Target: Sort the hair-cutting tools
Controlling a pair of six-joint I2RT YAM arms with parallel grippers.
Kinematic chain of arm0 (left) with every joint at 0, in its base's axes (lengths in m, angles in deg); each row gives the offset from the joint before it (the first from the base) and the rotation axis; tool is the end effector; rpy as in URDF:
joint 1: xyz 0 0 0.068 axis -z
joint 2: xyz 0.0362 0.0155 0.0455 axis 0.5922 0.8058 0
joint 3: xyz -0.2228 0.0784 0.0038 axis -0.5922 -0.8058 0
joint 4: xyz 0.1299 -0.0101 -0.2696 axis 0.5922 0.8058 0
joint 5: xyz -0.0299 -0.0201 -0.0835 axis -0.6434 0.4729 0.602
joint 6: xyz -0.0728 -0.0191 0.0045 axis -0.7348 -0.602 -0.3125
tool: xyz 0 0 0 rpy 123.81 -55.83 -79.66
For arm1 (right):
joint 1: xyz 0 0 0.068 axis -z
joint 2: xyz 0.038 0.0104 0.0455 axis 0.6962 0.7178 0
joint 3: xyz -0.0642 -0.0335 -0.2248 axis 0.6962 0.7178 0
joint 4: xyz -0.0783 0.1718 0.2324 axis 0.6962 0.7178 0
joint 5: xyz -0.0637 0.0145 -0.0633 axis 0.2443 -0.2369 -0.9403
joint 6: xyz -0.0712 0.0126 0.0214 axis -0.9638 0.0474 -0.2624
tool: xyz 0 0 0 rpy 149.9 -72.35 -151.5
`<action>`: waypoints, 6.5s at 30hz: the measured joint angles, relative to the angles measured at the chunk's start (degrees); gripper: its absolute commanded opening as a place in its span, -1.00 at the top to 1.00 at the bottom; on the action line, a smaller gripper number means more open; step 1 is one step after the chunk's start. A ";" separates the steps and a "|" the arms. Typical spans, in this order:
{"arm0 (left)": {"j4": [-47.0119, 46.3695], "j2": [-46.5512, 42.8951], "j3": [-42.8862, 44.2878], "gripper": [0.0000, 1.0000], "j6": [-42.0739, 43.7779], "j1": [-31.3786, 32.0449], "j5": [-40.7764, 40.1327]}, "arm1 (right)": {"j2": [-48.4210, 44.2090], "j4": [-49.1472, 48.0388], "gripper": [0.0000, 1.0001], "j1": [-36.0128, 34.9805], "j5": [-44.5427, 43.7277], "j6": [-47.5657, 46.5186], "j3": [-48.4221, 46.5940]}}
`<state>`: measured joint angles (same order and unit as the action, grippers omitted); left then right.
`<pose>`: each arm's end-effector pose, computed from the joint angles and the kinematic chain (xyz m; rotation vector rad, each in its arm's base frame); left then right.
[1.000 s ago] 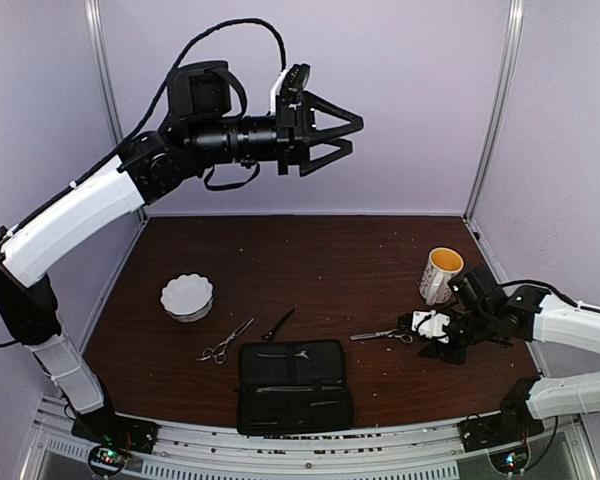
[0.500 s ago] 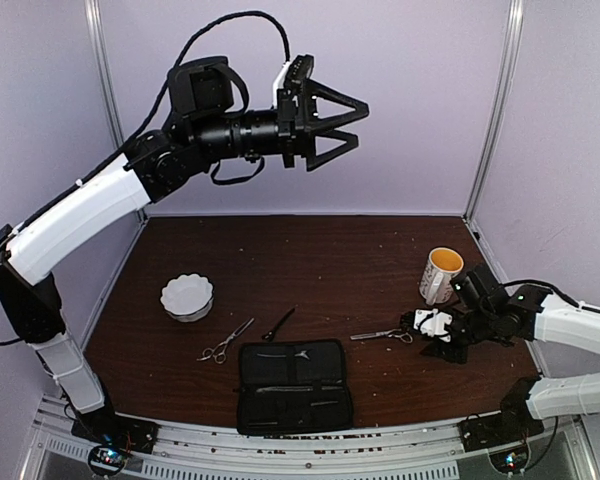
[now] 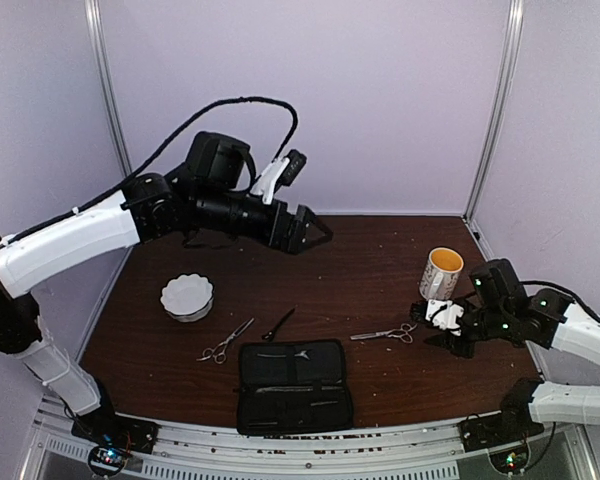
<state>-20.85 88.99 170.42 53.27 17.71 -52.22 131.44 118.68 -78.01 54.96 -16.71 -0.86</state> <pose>0.2372 -0.3542 0.3521 0.6871 2.0735 -1.1184 0.1945 0.1510 0.1590 -1.5235 1.8690 0.2871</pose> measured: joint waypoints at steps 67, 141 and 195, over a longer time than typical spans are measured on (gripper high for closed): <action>10.60 5.18 -19.67 -0.50 9.70 -11.21 -21.97 | 49.24 8.90 0.33 -34.73 8.98 -15.76 -28.63; 22.03 31.43 -1.33 0.71 12.98 -7.30 -8.90 | 14.91 1.55 0.18 -4.55 -0.24 -2.64 -7.32; 50.10 31.80 15.54 1.00 26.56 17.31 -26.91 | 36.28 1.22 0.06 -4.37 11.13 13.46 -19.17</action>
<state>29.25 120.79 185.96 79.82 35.02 -79.13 167.72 119.90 -82.38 66.09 -3.25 -20.02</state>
